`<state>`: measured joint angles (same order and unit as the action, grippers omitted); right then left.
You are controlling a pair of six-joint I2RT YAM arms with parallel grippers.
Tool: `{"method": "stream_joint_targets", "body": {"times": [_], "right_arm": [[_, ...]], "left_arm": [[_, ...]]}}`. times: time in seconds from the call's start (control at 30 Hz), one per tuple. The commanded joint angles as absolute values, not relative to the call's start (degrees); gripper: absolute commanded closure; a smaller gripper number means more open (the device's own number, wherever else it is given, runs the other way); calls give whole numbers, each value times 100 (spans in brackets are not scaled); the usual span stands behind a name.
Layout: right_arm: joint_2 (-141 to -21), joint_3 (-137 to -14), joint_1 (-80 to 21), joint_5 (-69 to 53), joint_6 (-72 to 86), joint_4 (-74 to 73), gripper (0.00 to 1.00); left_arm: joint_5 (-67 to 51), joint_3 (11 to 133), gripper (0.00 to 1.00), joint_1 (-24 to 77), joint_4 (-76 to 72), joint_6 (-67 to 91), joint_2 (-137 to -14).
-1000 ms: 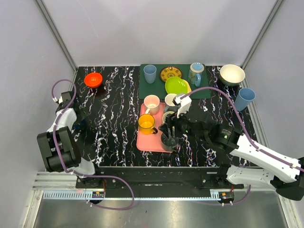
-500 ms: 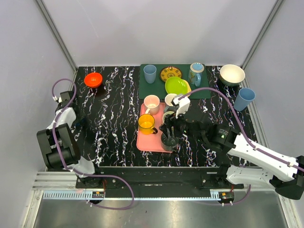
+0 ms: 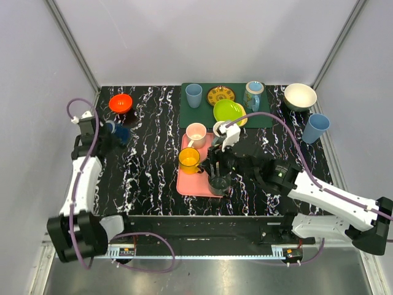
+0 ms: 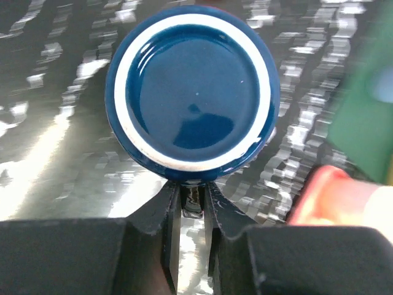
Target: Turn the mug right side up
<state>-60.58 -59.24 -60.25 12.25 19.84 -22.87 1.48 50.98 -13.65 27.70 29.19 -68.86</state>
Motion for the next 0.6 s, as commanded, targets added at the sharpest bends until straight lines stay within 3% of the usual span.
{"method": "stream_joint_targets", "body": {"times": [0.0, 0.17, 0.27, 0.33, 0.4, 0.57], "right_arm": [[-6135, -5994, -6029, 915, 2188, -1433, 33], [-6153, -6065, -6021, 599, 2469, -994, 32], [-6170, -6082, -5698, -400, 2890, -660, 30], [-6205, -5995, -5320, -1850, 3566, -73, 27], [-6179, -5523, -4828, -2929, 4581, 1387, 21], [-6564, -5264, -4483, -3928, 5721, 2952, 9]], "left_arm": [[-1045, 5133, 100, -687, 1865, 3882, -5716], [-2263, 4536, 100, -255, 749, 4832, -4705], [-2986, 4158, 100, -71, -376, 5623, -4317], [-3154, 3886, 100, 269, -1157, 6185, -4167], [-3348, 3570, 100, 508, -2095, 6860, -3930], [-3630, 3357, 100, 808, -3479, 7750, -3613]]}}
